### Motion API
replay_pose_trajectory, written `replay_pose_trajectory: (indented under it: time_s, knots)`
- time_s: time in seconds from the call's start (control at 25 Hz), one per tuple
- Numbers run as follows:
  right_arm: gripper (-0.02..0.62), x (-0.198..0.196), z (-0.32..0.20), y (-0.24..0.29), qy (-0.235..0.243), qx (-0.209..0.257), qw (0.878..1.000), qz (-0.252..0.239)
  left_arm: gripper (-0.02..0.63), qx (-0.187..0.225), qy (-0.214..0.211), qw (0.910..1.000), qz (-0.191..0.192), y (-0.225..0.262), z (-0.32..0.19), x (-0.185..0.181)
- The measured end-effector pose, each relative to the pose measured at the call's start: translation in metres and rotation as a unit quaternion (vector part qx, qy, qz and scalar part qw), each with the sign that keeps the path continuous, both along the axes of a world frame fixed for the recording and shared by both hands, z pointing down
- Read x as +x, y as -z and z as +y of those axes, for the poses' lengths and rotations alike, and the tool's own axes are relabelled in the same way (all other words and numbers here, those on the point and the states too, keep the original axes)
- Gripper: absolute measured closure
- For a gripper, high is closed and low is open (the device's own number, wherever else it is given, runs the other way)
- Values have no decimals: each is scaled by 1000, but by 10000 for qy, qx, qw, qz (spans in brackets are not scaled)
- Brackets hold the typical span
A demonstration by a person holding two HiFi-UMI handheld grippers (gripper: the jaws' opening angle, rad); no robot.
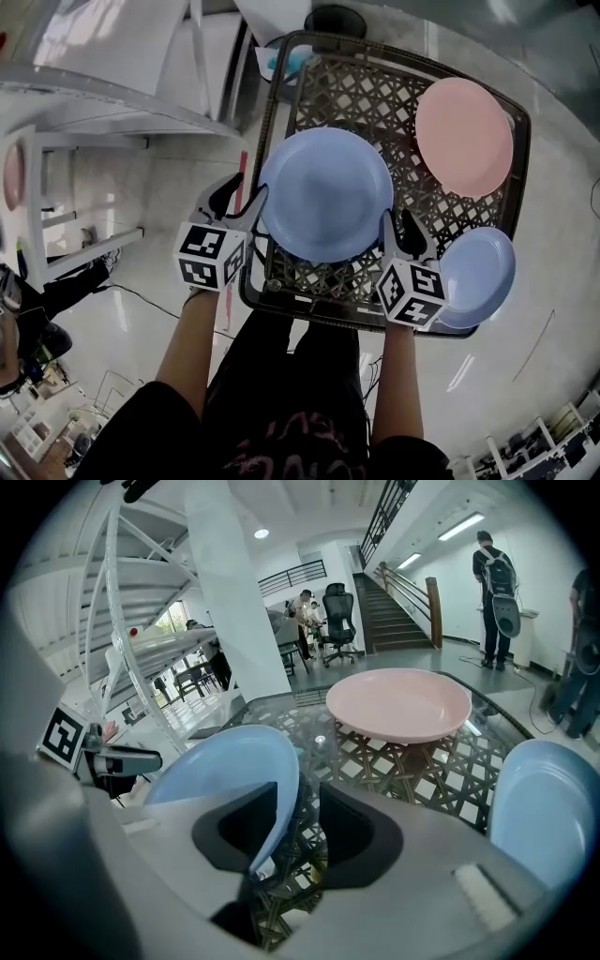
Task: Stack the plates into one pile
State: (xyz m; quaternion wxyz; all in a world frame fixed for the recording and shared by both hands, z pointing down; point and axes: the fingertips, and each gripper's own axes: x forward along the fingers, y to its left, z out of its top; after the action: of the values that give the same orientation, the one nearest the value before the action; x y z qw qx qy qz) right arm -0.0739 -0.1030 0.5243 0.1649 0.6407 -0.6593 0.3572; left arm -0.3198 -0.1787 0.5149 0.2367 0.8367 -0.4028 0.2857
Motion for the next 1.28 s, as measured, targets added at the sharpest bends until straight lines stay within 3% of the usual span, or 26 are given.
replay_pose_trajectory:
  time_s: [0.6,0.84,1.28]
  knots:
    - [442,-10,-9,-19,24,-138,9998,-155,452,-272,-54,9996,-34,-28,3,14]
    - [518,-10,-8,-28,4,-224,9997,-103,556,-308,38,9995,-59,-35,0,16]
    - [548,-10,-2,-14,-194,-158,9997,-35,560,-145,-53,9999,-4,-16,-2,18]
